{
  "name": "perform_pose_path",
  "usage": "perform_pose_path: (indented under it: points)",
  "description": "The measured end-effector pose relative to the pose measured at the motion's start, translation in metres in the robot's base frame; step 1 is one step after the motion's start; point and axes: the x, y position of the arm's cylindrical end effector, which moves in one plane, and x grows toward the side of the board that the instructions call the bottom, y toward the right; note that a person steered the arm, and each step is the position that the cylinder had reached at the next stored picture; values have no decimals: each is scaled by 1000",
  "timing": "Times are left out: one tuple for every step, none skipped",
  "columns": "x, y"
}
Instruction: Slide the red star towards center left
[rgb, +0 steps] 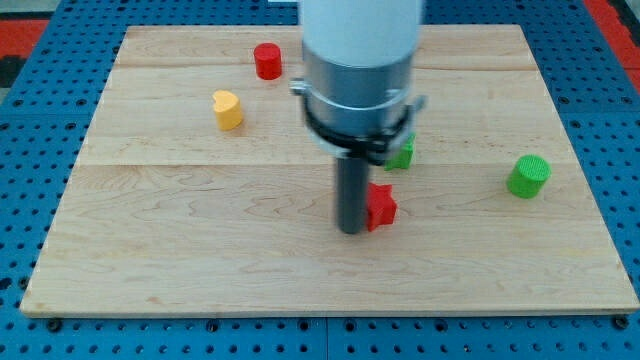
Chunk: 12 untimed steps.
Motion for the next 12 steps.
perform_pose_path:
  points:
    - [17,109]
    - [6,130]
    - [-29,37]
    - [-46,-104]
    - [-48,-142]
    - [-75,-176]
    - [-81,-161]
    - [-107,-131]
    - [-126,-173]
    - [-150,-163]
    - [-170,-168]
    - [-152,-168]
